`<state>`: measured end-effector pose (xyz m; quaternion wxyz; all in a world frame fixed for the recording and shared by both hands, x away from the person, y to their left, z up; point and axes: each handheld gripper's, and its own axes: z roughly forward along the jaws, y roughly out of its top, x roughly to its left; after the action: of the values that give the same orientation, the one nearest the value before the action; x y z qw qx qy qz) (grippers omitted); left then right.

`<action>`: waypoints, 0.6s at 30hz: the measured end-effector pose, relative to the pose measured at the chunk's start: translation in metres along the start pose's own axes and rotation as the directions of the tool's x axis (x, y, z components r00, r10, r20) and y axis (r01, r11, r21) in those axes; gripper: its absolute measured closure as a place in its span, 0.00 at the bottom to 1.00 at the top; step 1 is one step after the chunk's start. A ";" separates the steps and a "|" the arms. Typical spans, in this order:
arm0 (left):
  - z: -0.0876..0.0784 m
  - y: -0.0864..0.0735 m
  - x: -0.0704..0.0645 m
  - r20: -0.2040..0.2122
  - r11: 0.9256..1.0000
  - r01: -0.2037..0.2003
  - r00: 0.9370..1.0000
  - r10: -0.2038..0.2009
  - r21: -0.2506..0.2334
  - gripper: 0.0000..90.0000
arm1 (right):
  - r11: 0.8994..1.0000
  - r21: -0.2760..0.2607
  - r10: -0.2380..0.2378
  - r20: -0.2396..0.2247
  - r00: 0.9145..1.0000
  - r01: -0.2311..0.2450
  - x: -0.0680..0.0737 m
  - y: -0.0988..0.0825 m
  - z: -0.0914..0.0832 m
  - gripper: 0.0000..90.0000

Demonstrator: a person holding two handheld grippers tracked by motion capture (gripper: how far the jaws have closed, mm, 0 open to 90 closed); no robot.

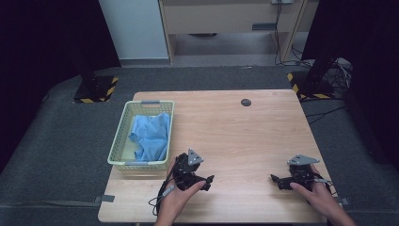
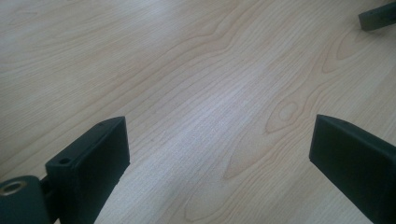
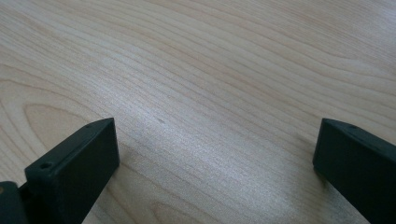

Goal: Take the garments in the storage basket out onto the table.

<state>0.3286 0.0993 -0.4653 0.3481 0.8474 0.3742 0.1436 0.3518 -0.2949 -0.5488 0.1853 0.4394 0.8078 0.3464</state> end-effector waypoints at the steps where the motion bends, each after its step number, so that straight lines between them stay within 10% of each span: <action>1: -0.001 0.000 0.000 0.002 1.000 -0.001 1.000 0.001 -0.002 0.05 | 1.000 0.000 0.000 0.000 1.000 0.000 0.000 0.000 0.000 0.01; 18: -0.017 0.005 0.002 0.005 1.000 -0.018 1.000 0.019 -0.013 0.04 | 1.000 0.000 -0.001 -0.001 1.000 0.001 0.000 0.000 0.000 0.01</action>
<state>0.3240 0.1064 -0.4499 0.3534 0.8489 0.3645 0.1471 0.3518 -0.2947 -0.5488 0.1853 0.4387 0.8081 0.3466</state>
